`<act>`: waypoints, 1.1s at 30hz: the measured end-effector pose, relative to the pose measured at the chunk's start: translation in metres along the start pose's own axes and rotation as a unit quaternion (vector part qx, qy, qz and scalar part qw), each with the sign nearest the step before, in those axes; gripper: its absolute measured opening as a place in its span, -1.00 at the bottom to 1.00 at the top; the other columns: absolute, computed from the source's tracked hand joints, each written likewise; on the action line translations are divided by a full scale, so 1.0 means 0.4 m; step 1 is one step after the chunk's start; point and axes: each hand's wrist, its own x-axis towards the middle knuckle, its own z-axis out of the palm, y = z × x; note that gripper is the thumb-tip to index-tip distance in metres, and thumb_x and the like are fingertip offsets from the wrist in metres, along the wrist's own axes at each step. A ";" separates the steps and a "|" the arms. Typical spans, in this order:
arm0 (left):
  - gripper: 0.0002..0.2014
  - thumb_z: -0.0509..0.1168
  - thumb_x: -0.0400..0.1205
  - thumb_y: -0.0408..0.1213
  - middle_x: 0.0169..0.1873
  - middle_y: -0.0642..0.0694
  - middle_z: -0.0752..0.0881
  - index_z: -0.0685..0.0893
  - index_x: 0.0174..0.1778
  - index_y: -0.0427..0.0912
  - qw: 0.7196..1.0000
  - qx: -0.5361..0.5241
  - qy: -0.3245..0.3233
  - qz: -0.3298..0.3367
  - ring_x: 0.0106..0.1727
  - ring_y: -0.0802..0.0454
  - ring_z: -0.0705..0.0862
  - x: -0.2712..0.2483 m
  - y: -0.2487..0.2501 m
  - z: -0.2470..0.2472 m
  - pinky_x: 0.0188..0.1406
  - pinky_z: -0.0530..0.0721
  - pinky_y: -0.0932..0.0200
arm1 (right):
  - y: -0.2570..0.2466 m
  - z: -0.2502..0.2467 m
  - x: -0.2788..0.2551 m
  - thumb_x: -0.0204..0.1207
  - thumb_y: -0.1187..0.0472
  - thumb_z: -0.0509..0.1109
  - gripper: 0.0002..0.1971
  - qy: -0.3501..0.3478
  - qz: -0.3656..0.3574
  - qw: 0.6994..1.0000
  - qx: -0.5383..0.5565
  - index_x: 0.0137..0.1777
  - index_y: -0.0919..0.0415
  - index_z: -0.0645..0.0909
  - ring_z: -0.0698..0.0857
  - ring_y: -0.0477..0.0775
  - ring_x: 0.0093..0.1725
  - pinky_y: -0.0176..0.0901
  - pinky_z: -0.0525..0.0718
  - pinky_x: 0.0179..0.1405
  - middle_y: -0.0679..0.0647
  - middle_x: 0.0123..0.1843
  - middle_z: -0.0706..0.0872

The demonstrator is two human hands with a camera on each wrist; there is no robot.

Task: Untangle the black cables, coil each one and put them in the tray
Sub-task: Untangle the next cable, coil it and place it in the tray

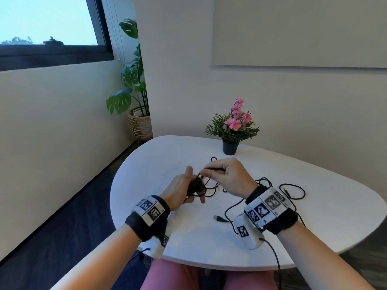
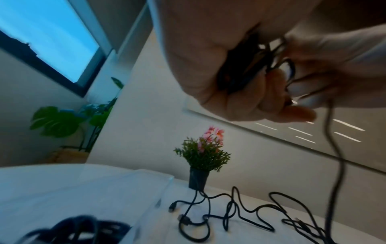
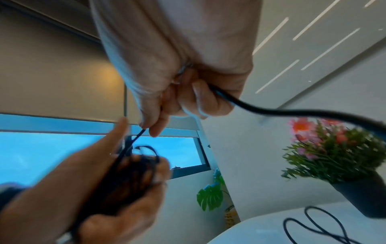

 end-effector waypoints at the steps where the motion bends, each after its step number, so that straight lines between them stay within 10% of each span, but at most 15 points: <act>1: -0.35 0.01 0.57 0.27 -0.42 -0.25 0.71 0.60 -0.04 -0.33 1.000 0.005 -0.016 0.008 -0.59 0.14 0.45 -0.007 0.009 0.008 -0.59 0.35 0.33 | 0.009 -0.005 0.006 0.35 0.11 0.57 -0.81 0.022 0.017 0.999 0.036 -0.17 0.23 0.80 0.73 0.00 -0.25 -0.16 0.66 -0.15 0.17 -0.27 0.81; 3: -0.63 0.36 0.59 -0.05 -0.47 -0.14 0.69 0.52 0.20 -0.17 0.999 0.030 -0.025 0.026 -0.54 0.13 0.53 -0.013 0.023 0.019 -0.53 0.44 0.31 | 0.033 -0.016 0.014 0.19 0.01 0.61 -0.65 0.078 0.057 0.990 0.100 -0.22 0.32 0.77 0.73 0.08 -0.25 -0.08 0.68 -0.12 0.25 -0.27 0.80; 6: -0.59 0.37 0.59 -0.35 -0.54 -0.02 0.62 0.49 0.35 -0.14 0.994 -0.085 0.035 0.055 -0.50 0.08 0.54 0.004 0.023 0.012 -0.48 0.50 0.26 | 0.067 -0.016 0.011 0.27 -0.07 0.53 -0.56 0.119 0.083 0.983 0.113 -0.24 0.40 0.72 0.60 0.01 -0.29 -0.12 0.56 -0.14 0.18 -0.35 0.70; 9: -0.75 0.19 0.69 -0.29 -0.48 -0.04 0.54 0.61 0.17 -0.37 0.967 -0.222 0.107 0.064 -0.43 0.07 0.49 0.022 0.033 0.012 -0.37 0.49 0.21 | 0.072 0.009 -0.008 0.59 0.14 0.33 -0.75 0.081 0.104 0.985 0.115 -0.14 0.32 0.73 0.53 -0.29 -0.48 -0.47 0.47 -0.33 -0.18 -0.51 0.63; 12: -0.74 0.12 0.73 -0.19 -0.33 -0.07 0.56 0.61 0.05 -0.30 0.915 -0.360 0.180 0.025 -0.31 0.10 0.56 0.046 0.040 0.008 -0.25 0.52 0.21 | 0.085 0.045 -0.021 0.69 0.16 0.18 -0.71 0.022 0.123 0.986 0.114 0.00 0.26 0.72 0.37 -0.22 -0.57 -0.45 0.32 -0.54 -0.09 -0.47 0.47; 16: -0.63 0.00 0.75 -0.03 0.24 -0.19 0.62 0.52 0.21 -0.24 0.876 -0.438 0.201 -0.014 0.35 -0.07 0.59 0.069 0.019 -0.003 0.23 0.58 -0.05 | 0.081 0.099 -0.044 0.73 0.13 0.09 -0.70 -0.093 0.130 0.986 0.047 0.19 0.18 0.64 0.42 -0.19 -0.52 -0.43 0.36 -0.48 -0.04 -0.47 0.46; 20: -0.76 -0.01 0.77 -0.07 0.00 -0.12 0.69 0.47 0.10 -0.12 0.828 -0.519 0.212 0.003 -0.01 -0.05 0.73 0.071 0.029 -0.009 0.02 0.65 -0.19 | 0.071 0.130 -0.070 0.73 0.07 0.04 -0.66 -0.186 0.145 0.972 -0.022 0.28 0.15 0.58 0.49 -0.10 -0.45 -0.33 0.46 -0.42 0.02 -0.40 0.54; 23: -0.85 0.12 0.73 -0.07 -0.34 0.00 0.55 0.46 0.06 -0.07 0.862 -0.412 0.296 -0.014 -0.57 0.15 0.46 0.074 0.025 -0.035 -0.63 0.44 0.27 | 0.069 0.130 -0.082 0.70 -0.05 0.08 -0.62 -0.225 0.112 0.962 -0.104 0.18 0.13 0.65 0.62 0.10 -0.25 -0.09 0.56 -0.17 0.18 -0.20 0.69; 26: -0.69 0.09 0.71 0.04 -0.33 0.01 0.58 0.47 0.05 -0.15 0.940 -0.088 0.330 0.003 -0.52 0.06 0.41 0.077 -0.005 -0.061 -0.58 0.34 0.22 | 0.038 0.109 -0.079 0.65 -0.01 0.20 -0.69 -0.195 0.056 0.965 -0.166 0.08 0.15 0.69 0.65 0.07 -0.21 -0.15 0.57 -0.14 0.07 -0.18 0.74; 29: -0.45 -0.17 0.70 0.13 -0.36 0.02 0.70 0.62 -0.12 -0.15 0.937 0.258 0.233 0.027 -0.36 0.04 0.60 0.061 -0.039 -0.056 -0.27 0.45 0.14 | -0.004 0.068 -0.050 0.59 0.07 0.33 -0.79 -0.126 0.000 0.976 -0.176 -0.01 0.11 0.76 0.64 -0.08 -0.28 -0.30 0.54 -0.21 -0.04 -0.29 0.74; 33: -0.14 -0.39 0.62 0.23 -0.56 0.01 0.70 0.76 -0.26 -0.23 0.974 0.201 0.099 0.041 -0.56 0.15 0.51 0.022 -0.036 -0.013 -0.44 0.42 0.26 | -0.016 0.032 -0.015 0.48 0.13 0.47 -0.90 -0.061 -0.037 0.989 -0.129 -0.14 0.11 0.81 0.58 -0.08 -0.39 -0.38 0.46 -0.33 0.06 -0.39 0.70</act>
